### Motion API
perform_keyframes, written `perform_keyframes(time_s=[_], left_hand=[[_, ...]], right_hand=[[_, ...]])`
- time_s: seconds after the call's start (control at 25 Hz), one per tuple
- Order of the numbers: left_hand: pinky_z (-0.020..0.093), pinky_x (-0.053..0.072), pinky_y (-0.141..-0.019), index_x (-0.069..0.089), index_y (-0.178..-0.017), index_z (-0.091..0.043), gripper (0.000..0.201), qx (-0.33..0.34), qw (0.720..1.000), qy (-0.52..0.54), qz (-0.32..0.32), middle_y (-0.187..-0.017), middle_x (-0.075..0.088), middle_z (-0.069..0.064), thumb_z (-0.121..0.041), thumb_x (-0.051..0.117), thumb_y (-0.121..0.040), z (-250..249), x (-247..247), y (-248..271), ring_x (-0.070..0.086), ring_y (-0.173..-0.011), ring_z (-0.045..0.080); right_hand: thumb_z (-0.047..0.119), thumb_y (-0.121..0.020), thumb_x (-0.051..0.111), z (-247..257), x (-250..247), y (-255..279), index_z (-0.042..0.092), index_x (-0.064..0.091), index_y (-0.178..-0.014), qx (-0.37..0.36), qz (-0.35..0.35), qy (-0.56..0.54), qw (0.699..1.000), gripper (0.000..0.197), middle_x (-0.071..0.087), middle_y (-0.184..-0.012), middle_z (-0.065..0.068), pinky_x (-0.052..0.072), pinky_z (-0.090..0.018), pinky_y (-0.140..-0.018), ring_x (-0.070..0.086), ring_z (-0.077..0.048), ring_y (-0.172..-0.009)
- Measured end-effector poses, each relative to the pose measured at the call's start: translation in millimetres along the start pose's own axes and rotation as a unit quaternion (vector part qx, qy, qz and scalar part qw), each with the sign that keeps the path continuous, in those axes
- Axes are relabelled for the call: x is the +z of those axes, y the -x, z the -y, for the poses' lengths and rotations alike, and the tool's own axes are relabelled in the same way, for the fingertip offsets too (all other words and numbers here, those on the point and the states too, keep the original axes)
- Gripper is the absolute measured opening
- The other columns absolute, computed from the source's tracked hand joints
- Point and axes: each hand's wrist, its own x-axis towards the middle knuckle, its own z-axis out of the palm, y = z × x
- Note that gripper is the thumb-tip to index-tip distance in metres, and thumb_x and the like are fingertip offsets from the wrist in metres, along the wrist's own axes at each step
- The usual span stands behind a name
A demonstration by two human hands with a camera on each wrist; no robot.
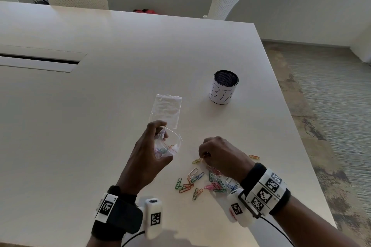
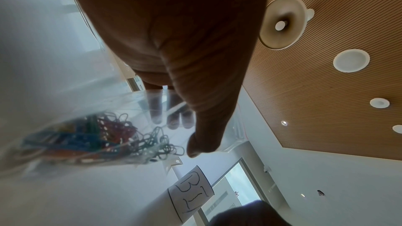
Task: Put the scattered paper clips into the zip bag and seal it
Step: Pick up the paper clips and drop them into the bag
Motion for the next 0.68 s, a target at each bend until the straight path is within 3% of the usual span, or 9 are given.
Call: perform_keyframes(time_s=[0.12, 0.24, 0.36, 0.44, 0.56, 0.68], left_hand=[[0.007, 0.049, -0.082, 0.042, -0.139, -0.03, 0.08, -0.002, 1.0, 0.003, 0.003, -0.114, 0.056, -0.021, -0.01, 0.088, -0.076, 0.0, 1.6, 0.2, 0.059, -0.108, -0.002], [0.009, 0.05, -0.08, 0.041, -0.137, -0.034, 0.079, -0.004, 1.0, 0.001, 0.005, -0.114, 0.056, -0.024, -0.014, 0.088, -0.077, 0.3, 3.4, 0.3, 0.061, -0.105, 0.002], [0.011, 0.05, -0.079, 0.042, -0.138, -0.033, 0.078, -0.007, 1.0, 0.004, 0.01, -0.114, 0.056, -0.021, -0.015, 0.088, -0.078, -1.0, 5.1, 0.4, 0.063, -0.1, 0.008], [0.008, 0.05, -0.078, 0.042, -0.138, -0.031, 0.078, -0.007, 1.0, 0.001, 0.01, -0.116, 0.057, -0.015, -0.015, 0.088, -0.078, -1.5, 6.0, 0.3, 0.062, -0.101, 0.009], [0.009, 0.052, -0.075, 0.041, -0.139, -0.029, 0.077, -0.007, 1.0, -0.002, 0.013, -0.118, 0.058, -0.007, -0.015, 0.088, -0.078, -3.4, 6.2, -0.3, 0.063, -0.101, 0.01], [0.014, 0.056, -0.076, 0.042, -0.138, -0.027, 0.077, -0.007, 1.0, 0.004, 0.014, -0.121, 0.06, -0.008, -0.011, 0.087, -0.078, -4.4, 5.9, -0.4, 0.067, -0.102, 0.009]], right_hand=[[0.002, -0.087, 0.077, -9.1, -8.3, 3.9, 0.011, 0.081, -0.094, 0.061, -0.038, -0.14, 0.987, 0.012, 0.079, -0.093, -0.001, 0.061, -0.017, -0.075, 0.074, -0.009, -0.079], [0.003, -0.085, 0.081, -9.0, -14.5, 8.6, 0.009, 0.081, -0.093, 0.111, -0.065, -0.303, 0.944, 0.01, 0.081, -0.086, -0.005, 0.065, -0.028, -0.083, 0.079, -0.013, -0.081], [0.001, -0.085, 0.08, 4.3, -20.1, 10.4, 0.006, 0.079, -0.096, 0.097, -0.104, -0.423, 0.895, 0.011, 0.081, -0.087, -0.01, 0.064, -0.037, -0.089, 0.08, -0.022, -0.085], [0.0, -0.086, 0.079, 18.1, -23.7, 6.7, 0.004, 0.079, -0.097, 0.069, -0.143, -0.469, 0.869, 0.012, 0.081, -0.088, -0.012, 0.064, -0.038, -0.089, 0.079, -0.026, -0.086], [0.001, -0.086, 0.08, 41.4, -23.0, -6.6, 0.004, 0.079, -0.099, 0.014, -0.223, -0.43, 0.875, 0.013, 0.08, -0.091, -0.007, 0.064, -0.03, -0.085, 0.079, -0.018, -0.085], [0.002, -0.087, 0.079, 58.1, -16.9, -18.6, 0.008, 0.08, -0.1, -0.045, -0.245, -0.315, 0.916, 0.014, 0.077, -0.097, -0.002, 0.063, -0.024, -0.081, 0.076, -0.01, -0.086]])
